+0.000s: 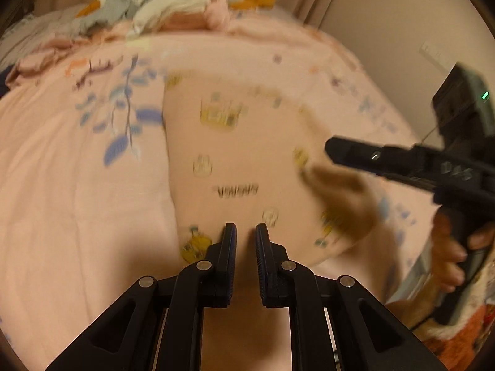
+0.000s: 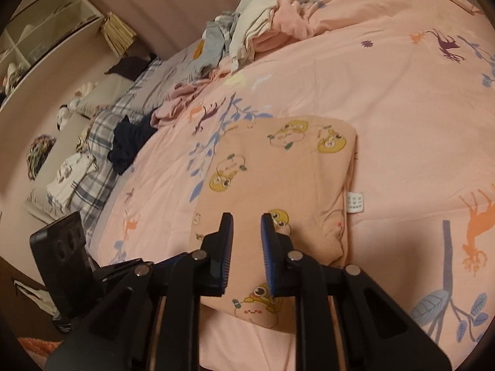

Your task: Fold small clothes

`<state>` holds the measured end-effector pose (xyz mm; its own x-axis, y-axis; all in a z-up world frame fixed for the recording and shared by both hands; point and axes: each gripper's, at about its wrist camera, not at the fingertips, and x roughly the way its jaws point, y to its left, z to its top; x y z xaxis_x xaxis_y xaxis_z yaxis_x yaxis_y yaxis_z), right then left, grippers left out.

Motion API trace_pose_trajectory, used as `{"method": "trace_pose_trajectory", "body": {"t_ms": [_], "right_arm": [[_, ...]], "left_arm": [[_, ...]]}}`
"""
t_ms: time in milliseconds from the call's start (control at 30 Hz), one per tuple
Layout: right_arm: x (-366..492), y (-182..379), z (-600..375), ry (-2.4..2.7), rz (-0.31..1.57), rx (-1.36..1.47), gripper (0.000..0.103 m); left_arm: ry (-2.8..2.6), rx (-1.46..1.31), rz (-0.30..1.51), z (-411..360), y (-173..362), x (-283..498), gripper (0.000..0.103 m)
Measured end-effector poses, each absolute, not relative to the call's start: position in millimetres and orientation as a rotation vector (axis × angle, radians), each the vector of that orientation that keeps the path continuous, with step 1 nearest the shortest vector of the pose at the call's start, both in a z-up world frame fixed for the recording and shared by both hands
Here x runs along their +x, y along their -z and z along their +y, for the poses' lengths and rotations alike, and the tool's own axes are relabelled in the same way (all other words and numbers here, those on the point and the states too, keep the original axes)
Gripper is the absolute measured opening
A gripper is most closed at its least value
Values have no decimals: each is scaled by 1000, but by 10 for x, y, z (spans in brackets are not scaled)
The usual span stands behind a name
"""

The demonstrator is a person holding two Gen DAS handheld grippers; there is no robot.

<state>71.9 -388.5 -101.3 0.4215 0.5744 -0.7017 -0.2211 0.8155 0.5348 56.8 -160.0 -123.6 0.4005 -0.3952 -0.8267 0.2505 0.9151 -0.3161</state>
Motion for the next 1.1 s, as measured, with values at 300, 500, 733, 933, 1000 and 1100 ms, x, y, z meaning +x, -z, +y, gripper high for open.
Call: {"method": "trace_pose_trajectory", "body": {"t_ms": [300, 500, 733, 933, 1000, 1100], "right_arm": [[691, 1425, -3890, -483, 1168, 328, 15], [544, 1454, -3879, -433, 1169, 204, 5], [480, 1442, -3959, -403, 1178, 200, 4], [529, 1074, -4033, -417, 1065, 219, 13], [704, 933, -4083, -428, 1023, 264, 13], [1028, 857, -4066, -403, 1012, 277, 13]], "left_arm": [[399, -173, 1096, -1546, 1350, 530, 12], [390, -138, 1077, -1580, 1369, 477, 12], [384, -133, 1073, -1548, 1309, 377, 12], [436, -217, 979, -1340, 815, 609, 12], [430, -202, 970, -1355, 738, 802, 12], [394, -188, 980, -1404, 773, 1259, 12]]}}
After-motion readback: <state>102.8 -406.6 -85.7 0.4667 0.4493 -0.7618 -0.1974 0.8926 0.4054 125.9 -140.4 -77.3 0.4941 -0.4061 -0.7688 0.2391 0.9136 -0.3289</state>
